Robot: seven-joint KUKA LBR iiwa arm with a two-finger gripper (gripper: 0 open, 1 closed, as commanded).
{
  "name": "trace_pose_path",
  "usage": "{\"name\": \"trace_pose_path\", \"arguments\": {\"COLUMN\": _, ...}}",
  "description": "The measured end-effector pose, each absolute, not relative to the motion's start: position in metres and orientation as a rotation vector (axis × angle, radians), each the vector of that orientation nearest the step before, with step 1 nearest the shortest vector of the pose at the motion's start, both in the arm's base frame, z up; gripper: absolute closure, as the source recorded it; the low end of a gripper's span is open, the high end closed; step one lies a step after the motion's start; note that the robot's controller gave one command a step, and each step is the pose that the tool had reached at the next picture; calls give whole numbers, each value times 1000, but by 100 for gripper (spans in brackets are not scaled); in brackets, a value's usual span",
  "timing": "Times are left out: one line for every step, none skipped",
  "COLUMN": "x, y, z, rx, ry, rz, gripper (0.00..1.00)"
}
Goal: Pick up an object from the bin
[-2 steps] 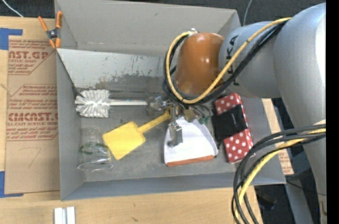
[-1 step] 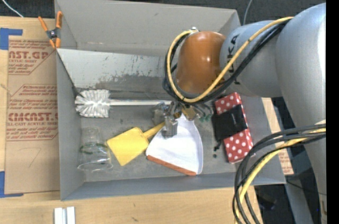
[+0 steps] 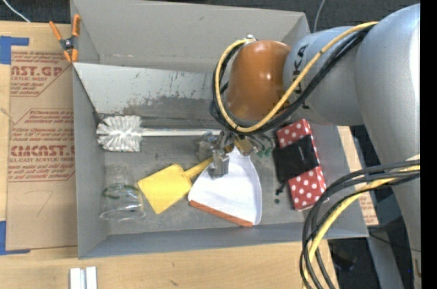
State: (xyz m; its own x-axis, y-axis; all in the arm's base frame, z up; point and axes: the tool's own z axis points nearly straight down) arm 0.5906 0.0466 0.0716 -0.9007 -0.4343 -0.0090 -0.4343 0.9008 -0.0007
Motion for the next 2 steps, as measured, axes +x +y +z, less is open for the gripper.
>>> {"name": "trace_pose_path", "arguments": {"x": 590, "y": 47, "z": 75, "rx": -698, "ry": 3055, "rz": 3, "gripper": 100}}
{"name": "trace_pose_path", "arguments": {"x": 589, "y": 47, "z": 92, "rx": -699, "ry": 3058, "rz": 3, "gripper": 100}}
